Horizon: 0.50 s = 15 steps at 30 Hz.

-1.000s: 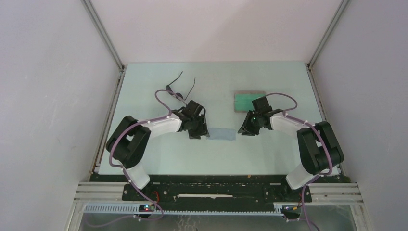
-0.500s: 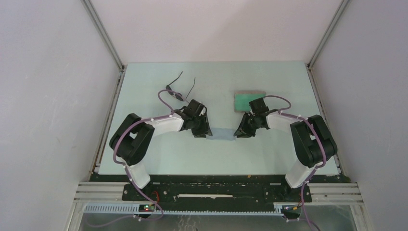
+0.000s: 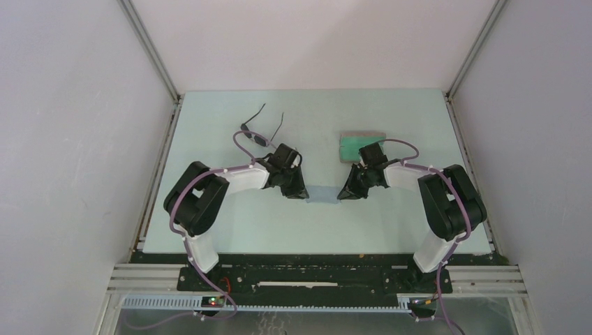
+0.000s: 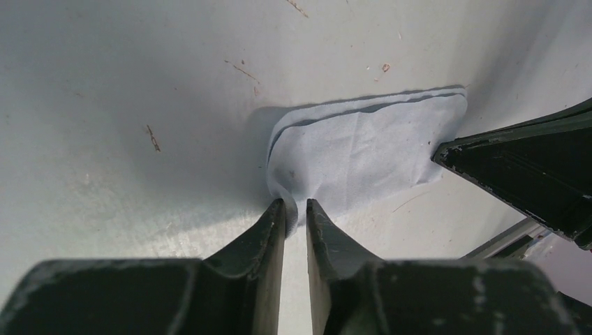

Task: Organize the sunglasses
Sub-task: Pick up the glasses cleaning cloth from the center of the board.

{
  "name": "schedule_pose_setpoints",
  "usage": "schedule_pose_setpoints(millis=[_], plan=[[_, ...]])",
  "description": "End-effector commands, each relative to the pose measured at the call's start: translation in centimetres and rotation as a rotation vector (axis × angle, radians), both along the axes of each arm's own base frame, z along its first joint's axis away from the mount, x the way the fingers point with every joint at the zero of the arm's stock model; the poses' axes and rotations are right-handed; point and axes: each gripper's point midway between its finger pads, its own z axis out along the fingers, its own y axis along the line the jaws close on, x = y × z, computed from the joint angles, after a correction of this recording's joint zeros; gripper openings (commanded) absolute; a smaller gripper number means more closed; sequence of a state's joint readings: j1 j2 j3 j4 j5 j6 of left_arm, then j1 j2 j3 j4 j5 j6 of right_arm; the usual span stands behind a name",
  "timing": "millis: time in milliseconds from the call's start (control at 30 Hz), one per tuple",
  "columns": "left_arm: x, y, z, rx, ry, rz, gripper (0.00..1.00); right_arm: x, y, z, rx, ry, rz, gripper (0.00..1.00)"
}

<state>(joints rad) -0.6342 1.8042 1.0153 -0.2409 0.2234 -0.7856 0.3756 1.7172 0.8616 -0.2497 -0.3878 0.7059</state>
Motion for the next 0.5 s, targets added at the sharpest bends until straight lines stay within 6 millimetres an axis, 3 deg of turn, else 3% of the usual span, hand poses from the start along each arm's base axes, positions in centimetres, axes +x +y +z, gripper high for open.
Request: schedule_pose_setpoints(millis=[0,67,267,467], plan=[[0.4,-0.2,-0.3,0.017,0.005,-0.01,0.21,0.3,-0.1,-0.7,-0.031,0.002,-0.009,0.15],[0.5,-0.2,-0.2,0.016,0.004,-0.01,0.18,0.4,-0.2,-0.6,-0.037,0.0,-0.013,0.15],[0.6,-0.2,-0.3,0.018,0.004,-0.012,0.15,0.6,-1.6,-0.9,-0.133,-0.03,-0.043,0.29],[0.9,0.9,0.2,0.068,-0.024,0.015,0.44,0.6,-2.3,-1.2,-0.177,-0.033,-0.052,0.3]])
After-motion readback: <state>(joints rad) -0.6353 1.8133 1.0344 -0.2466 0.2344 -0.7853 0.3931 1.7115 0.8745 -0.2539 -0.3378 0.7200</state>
